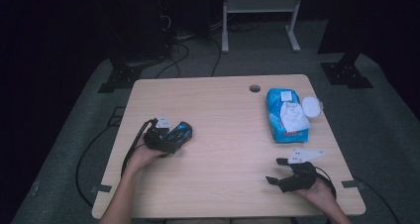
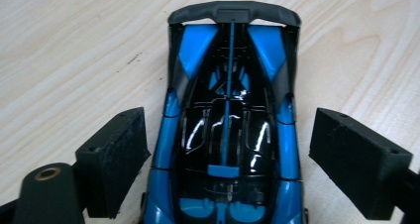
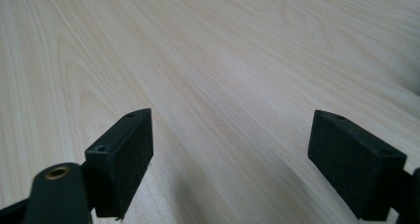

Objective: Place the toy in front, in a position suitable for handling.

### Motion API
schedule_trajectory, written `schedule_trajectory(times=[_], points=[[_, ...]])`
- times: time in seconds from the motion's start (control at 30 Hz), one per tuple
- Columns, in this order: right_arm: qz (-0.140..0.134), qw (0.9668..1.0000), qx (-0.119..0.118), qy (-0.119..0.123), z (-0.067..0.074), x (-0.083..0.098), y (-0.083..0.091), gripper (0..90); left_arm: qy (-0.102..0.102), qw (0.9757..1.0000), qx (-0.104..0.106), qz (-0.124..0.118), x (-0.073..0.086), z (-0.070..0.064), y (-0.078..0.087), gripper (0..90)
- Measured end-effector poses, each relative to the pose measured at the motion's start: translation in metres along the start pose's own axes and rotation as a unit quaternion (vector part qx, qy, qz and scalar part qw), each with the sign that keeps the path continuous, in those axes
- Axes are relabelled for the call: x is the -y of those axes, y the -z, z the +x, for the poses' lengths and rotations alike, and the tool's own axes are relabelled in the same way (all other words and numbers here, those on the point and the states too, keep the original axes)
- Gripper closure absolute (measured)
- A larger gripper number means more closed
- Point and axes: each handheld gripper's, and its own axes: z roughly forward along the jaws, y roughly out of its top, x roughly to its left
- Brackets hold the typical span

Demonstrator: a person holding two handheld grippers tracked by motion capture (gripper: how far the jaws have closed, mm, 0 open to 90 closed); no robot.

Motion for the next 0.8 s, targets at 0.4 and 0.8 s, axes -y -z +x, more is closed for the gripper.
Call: schedule_trajectory(times=[0.4,0.8], points=[[0.005,1.0,-0.004,-0.001,0.0,0.001,-0.002,16.9,0.029,0.9996,0.0,-0.008,-0.001,0.0,-0.005,24.2],[0.005,1.0,-0.007,0.003,0.001,0.001,-0.002,17.2,0.012,0.9998,-0.008,0.014,0.001,-0.002,-0.011,21.7]])
